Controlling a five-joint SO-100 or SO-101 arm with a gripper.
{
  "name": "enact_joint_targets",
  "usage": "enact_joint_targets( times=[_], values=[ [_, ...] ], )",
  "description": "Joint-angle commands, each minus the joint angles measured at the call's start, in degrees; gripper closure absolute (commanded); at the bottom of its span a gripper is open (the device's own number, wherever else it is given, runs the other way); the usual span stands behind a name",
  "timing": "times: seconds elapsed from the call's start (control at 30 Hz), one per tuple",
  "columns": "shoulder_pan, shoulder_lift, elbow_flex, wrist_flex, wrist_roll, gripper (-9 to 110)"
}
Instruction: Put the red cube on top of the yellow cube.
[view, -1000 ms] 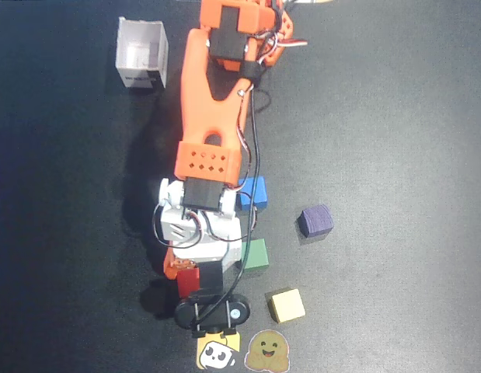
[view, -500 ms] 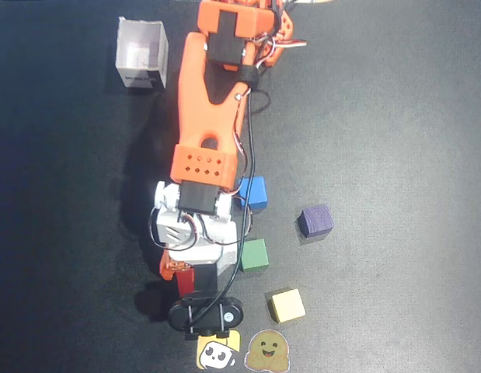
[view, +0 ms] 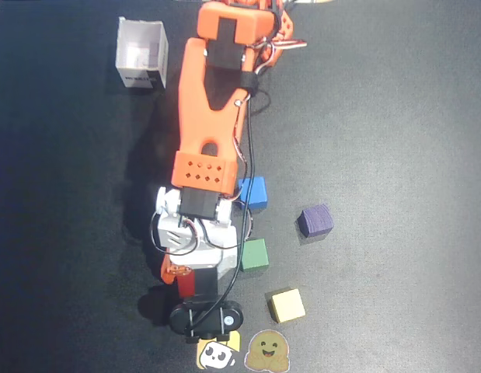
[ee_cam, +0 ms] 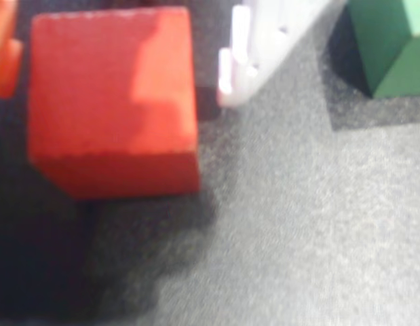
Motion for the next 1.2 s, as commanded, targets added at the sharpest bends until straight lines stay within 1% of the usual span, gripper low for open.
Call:
enact_joint_targets(
  times=[0.0, 0.53, 0.6, 0.7, 0.8, 1.17],
  values=[
    [0.5, 0.1, -2.8, -1.1, 0.4, 79],
    [0.6, -1.1, -2.4, -4.1, 1.6, 82],
    [0.6, -1.2, -2.4, -4.3, 1.7, 85],
    [0.6, -1.4, -2.4, -4.3, 1.8, 93],
    [0.6, -1.5, -2.4, -4.3, 1.8, 97],
    [0.2, 0.5, -3.1, -2.1, 4.3, 97]
  ],
)
